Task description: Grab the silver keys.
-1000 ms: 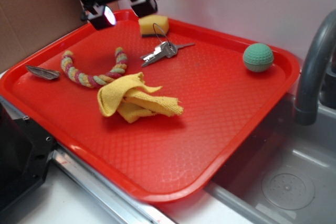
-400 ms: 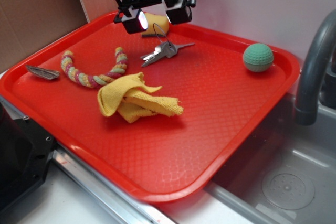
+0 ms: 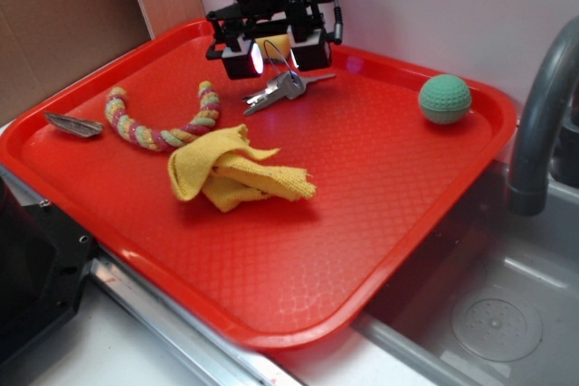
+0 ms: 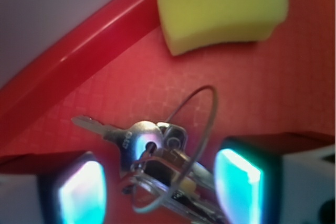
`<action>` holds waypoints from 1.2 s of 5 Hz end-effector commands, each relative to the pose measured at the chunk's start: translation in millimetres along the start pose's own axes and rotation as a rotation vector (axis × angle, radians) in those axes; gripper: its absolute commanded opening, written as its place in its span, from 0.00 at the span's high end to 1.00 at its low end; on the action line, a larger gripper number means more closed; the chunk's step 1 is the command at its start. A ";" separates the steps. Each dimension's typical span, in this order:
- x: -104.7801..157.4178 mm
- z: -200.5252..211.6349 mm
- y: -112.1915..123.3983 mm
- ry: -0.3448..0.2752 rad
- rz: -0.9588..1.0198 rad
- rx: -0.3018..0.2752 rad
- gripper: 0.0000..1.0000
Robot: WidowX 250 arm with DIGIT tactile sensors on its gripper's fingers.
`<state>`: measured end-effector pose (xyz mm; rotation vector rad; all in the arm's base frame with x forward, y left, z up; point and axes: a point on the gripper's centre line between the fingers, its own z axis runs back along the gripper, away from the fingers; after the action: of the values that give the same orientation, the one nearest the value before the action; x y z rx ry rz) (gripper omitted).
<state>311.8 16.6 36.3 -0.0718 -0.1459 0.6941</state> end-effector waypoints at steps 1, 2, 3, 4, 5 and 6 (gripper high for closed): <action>11.8 16.1 -3.8 -0.058 -0.019 -0.025 1.00; 5.2 44.0 -1.2 -0.050 -0.098 -0.044 1.00; -24.3 98.6 6.5 0.009 -0.263 -0.124 1.00; -56.8 154.2 23.8 0.009 -0.394 -0.147 1.00; -65.8 204.8 47.8 -0.015 -0.595 -0.245 1.00; -59.5 254.2 44.4 -0.019 -0.677 -0.251 1.00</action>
<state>199.6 2.7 265.1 -0.2502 -0.2249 0.0139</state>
